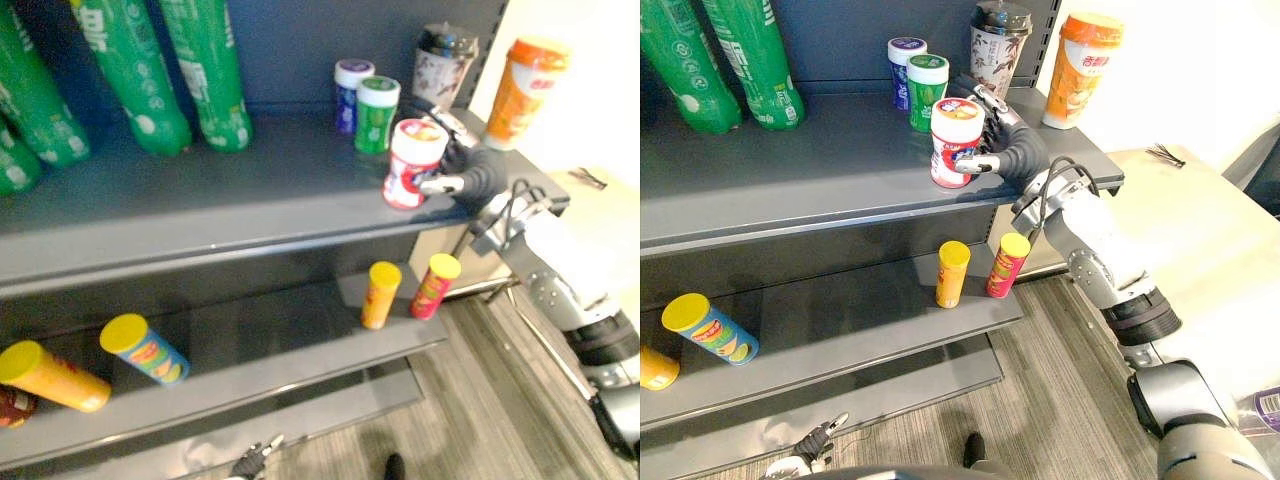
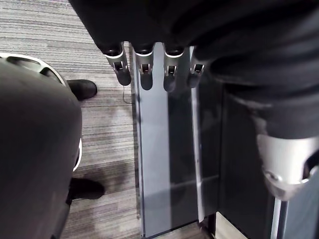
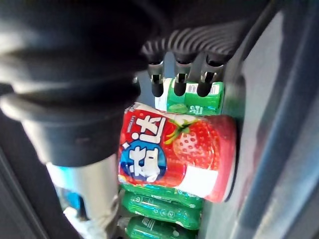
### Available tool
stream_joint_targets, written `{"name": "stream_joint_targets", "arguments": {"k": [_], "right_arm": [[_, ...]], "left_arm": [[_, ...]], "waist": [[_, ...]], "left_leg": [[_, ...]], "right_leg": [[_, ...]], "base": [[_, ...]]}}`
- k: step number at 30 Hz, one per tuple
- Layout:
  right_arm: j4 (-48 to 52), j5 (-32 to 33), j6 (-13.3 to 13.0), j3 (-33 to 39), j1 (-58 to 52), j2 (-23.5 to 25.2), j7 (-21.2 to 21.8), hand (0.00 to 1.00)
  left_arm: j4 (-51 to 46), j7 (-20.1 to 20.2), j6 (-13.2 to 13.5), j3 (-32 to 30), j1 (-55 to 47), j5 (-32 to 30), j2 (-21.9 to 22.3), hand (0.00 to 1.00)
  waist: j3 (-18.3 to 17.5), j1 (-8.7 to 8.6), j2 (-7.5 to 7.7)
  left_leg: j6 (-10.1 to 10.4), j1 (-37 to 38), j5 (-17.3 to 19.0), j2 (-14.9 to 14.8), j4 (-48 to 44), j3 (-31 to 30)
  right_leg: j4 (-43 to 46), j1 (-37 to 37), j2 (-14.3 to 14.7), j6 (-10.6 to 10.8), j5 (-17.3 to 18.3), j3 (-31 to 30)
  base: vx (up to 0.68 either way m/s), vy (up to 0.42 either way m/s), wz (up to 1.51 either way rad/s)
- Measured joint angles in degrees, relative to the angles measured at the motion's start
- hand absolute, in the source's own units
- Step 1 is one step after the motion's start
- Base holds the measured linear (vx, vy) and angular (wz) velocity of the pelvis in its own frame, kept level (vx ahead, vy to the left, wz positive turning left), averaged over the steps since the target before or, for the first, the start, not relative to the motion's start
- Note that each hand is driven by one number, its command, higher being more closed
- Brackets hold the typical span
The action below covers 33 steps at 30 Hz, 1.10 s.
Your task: Put the gum and the chips on the shelf.
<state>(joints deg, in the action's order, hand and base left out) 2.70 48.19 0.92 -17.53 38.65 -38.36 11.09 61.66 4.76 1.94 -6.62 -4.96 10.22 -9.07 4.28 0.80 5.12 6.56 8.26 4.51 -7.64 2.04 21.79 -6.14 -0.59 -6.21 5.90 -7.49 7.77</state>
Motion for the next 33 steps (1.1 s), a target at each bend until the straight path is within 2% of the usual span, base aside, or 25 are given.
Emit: {"name": "stream_joint_targets", "arguments": {"k": [8,15,18,21,24,27,29,33], "right_arm": [[1.3,-0.2,-0.1,3.6,-1.0,0.0,-0.3,0.0],[1.5,-0.5,-1.5,8.7,-1.0,-0.2,-2.1,0.0],[2.4,-0.6,-2.6,12.1,-0.9,-3.1,-2.7,0.0],[3.6,-0.6,-4.9,18.4,-0.9,-5.2,-4.1,0.0],[4.5,-0.8,-5.6,24.2,-1.3,-5.4,-4.8,0.0],[9.5,-2.2,-9.1,35.0,-8.6,-5.2,-5.8,0.0],[11.9,-3.9,-10.0,40.2,-13.8,-3.3,-6.0,0.0],[16.7,-10.2,-11.3,46.2,-24.5,6.0,-6.2,0.0]], "left_arm": [[0.0,-0.1,0.0,-0.1,-0.2,-0.2,0.0,0.0],[0.0,-0.2,0.0,-0.5,-0.4,-0.3,0.1,0.0],[-0.1,-0.2,0.1,-0.5,-0.5,-0.3,0.2,0.0],[-0.1,-0.7,0.2,-0.7,-1.0,-0.2,0.2,0.0],[-0.1,-0.9,0.3,-1.8,-1.5,-0.2,0.4,0.0],[-0.1,-1.1,0.6,-3.0,-1.7,-0.2,1.4,0.0],[-0.1,-1.1,0.6,-4.4,-1.9,-0.2,1.9,0.0],[-0.1,-1.2,0.7,-5.4,-2.6,-0.2,2.2,0.0]], "waist": [[0.0,-0.56,-0.04],[0.0,-0.78,-0.05],[-0.1,-0.86,-0.14],[-0.2,-1.75,-0.27],[-0.3,-2.36,-0.5],[-0.6,-2.46,-0.9],[-0.6,-2.72,-0.93],[-0.9,-4.1,-1.12]], "left_leg": [[0.0,0.1,0.0,0.0,0.0,0.6],[0.0,0.5,0.0,0.0,-0.1,1.2],[0.0,0.7,0.0,0.1,0.0,1.4],[0.0,0.9,0.0,0.1,0.2,1.7],[0.1,0.9,0.0,0.2,0.5,2.3],[0.1,0.9,0.1,0.3,1.0,2.5],[0.1,0.9,0.1,0.3,1.1,2.5],[0.1,0.9,0.1,0.4,1.4,2.5]], "right_leg": [[0.0,-0.2,0.1,-0.1,-0.3,-0.5],[0.0,-0.2,0.1,-0.1,-0.5,-1.2],[0.0,-0.2,0.1,0.0,-0.5,-1.3],[0.0,-0.3,0.2,0.0,-0.5,-1.6],[0.0,-0.8,0.2,0.0,-0.5,-2.1],[0.0,-1.0,0.3,0.0,-0.5,-2.2],[0.0,-1.1,0.3,0.0,-0.5,-2.1],[0.0,-1.2,0.2,0.1,-0.5,-2.1]], "base": [[0.0,0.0,-0.03],[-0.01,-0.005,-0.06],[-0.02,-0.012,-0.02],[-0.02,-0.017,-0.04],[-0.02,-0.012,-0.09],[-0.01,-0.012,-0.05],[0.0,0.0,0.0],[-0.01,-0.007,0.0]]}}
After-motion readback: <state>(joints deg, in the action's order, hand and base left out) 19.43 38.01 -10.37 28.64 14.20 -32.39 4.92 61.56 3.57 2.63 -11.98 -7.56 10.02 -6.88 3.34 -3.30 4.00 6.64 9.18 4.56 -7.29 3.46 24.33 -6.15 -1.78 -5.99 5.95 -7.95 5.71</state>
